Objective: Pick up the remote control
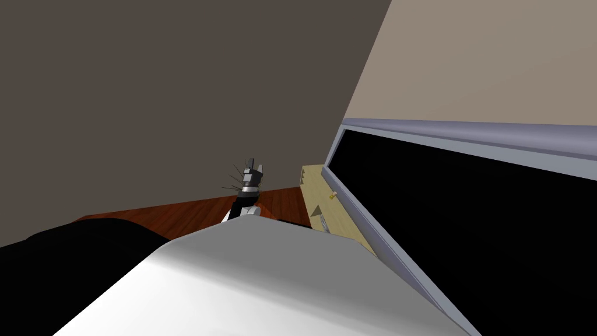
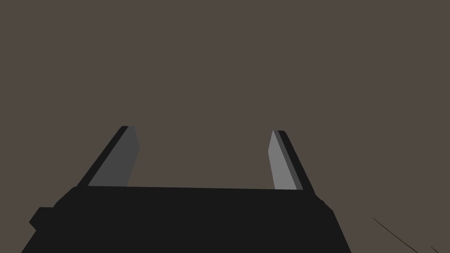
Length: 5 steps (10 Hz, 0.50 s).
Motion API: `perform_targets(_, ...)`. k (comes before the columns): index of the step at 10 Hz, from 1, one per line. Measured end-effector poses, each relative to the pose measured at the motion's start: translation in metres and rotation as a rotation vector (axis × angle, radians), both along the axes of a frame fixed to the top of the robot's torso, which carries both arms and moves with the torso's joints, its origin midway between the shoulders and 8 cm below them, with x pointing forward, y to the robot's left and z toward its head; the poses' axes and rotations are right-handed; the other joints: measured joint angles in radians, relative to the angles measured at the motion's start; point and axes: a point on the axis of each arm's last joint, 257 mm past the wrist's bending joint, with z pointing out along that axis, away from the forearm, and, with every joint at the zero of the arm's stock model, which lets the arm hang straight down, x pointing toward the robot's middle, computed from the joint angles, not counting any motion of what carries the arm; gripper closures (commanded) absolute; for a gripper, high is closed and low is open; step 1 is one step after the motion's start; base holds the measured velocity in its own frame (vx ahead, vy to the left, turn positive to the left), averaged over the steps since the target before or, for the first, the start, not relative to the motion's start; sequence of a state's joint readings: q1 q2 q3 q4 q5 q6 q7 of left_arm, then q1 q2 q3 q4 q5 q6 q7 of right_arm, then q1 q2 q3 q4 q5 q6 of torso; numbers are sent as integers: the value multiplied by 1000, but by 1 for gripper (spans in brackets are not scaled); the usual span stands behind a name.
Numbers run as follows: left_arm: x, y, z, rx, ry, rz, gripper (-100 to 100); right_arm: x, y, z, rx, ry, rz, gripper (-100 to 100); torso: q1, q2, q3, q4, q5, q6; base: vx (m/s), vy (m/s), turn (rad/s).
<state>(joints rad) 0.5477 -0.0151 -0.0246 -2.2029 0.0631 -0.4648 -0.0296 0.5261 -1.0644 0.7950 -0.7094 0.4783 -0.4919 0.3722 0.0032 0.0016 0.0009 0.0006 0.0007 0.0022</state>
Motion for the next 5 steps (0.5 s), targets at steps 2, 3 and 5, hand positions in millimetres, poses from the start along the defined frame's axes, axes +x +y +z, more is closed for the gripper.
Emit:
perform_targets(2,0,0,0,0,0,0,0,0,0,0,0,0,0,-100,0,0,0,0,0,0,3,3,-9)
perform_targets(3,0,0,0,0,0,0,0,0,0,0,0,0,0,-100,0,0,0,0,0,0,8,8,-25)
perform_targets(5,0,0,0,0,0,0,0,-1,6,-6,3,0,-5,-100,-1,1,1,0,0,0,-21,-22,72)
